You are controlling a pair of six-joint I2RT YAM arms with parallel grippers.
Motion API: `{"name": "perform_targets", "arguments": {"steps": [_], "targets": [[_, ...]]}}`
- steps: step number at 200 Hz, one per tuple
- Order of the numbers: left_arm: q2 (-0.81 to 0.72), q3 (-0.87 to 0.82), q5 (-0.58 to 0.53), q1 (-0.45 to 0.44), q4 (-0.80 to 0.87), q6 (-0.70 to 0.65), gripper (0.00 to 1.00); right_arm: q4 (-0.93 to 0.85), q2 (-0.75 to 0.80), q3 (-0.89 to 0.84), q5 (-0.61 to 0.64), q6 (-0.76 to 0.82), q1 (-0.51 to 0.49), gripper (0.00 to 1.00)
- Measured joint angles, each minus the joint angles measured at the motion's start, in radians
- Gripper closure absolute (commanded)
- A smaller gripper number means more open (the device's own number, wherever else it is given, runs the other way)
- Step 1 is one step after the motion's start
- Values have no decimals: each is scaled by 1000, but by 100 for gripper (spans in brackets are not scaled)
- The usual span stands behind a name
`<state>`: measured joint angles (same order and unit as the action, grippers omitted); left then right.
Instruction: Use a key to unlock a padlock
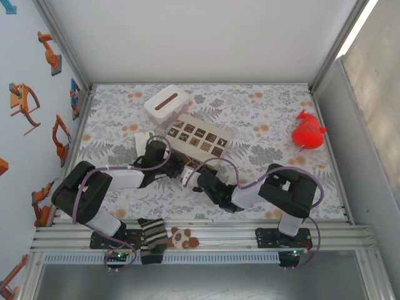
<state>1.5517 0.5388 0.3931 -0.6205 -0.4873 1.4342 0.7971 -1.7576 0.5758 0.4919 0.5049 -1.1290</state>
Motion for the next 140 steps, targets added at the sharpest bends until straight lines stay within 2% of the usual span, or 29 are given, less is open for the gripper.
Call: {"name": "perform_targets", "arguments": {"steps": [54, 140], "targets": [[0, 10, -21, -6, 11, -13, 100, -24, 0, 16, 0, -11, 8, 100], [-18, 61, -99, -21, 100, -61, 100, -99, 5, 72, -87, 13, 65, 100]]}}
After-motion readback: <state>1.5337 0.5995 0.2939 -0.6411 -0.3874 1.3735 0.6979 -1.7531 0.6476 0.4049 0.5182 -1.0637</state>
